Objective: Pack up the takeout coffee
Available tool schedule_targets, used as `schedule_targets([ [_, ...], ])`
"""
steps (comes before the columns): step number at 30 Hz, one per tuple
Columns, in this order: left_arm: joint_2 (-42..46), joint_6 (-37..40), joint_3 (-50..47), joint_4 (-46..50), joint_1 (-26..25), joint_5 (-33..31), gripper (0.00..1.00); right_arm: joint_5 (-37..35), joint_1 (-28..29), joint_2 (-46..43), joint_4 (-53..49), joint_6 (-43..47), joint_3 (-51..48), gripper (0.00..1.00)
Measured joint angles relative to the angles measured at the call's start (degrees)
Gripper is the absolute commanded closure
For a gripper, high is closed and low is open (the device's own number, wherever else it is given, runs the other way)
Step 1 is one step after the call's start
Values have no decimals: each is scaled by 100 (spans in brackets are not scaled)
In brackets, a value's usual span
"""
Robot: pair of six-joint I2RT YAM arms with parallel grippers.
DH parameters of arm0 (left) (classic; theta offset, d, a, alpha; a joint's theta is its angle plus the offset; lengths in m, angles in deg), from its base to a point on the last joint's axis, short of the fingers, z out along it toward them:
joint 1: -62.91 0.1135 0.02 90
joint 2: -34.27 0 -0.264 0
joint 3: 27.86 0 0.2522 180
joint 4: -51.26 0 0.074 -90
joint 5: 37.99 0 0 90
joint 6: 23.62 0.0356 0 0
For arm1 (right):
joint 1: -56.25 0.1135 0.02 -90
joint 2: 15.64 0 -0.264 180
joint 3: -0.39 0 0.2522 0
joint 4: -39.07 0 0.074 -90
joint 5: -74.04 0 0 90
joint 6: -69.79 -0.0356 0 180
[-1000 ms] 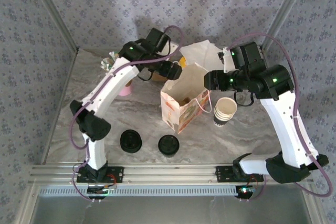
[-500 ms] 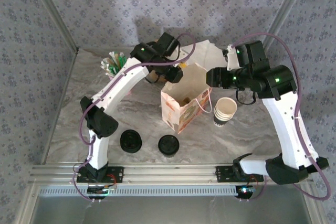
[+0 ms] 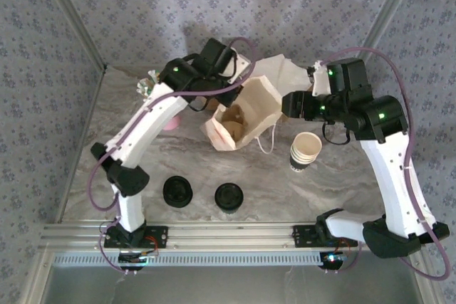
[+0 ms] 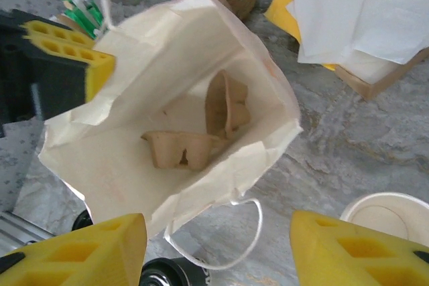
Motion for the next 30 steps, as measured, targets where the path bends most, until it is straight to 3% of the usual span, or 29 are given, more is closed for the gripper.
schedule_targets([
  [5,516,118,-374,-210,-170,-356,100,221,-9,-4,210,-144,-68,41],
  [15,883,98,-2610,-1178,-463,-931,100,704,363,7,378,-282,-466,44],
  [23,1032,-4,-2669,-1609,-640,-1423,100,619,1141,321,273,13,-192,44],
  [30,1497,20,-2664,-1851,-922,-2072,100,378,1224,732,573,-131,-146,46],
])
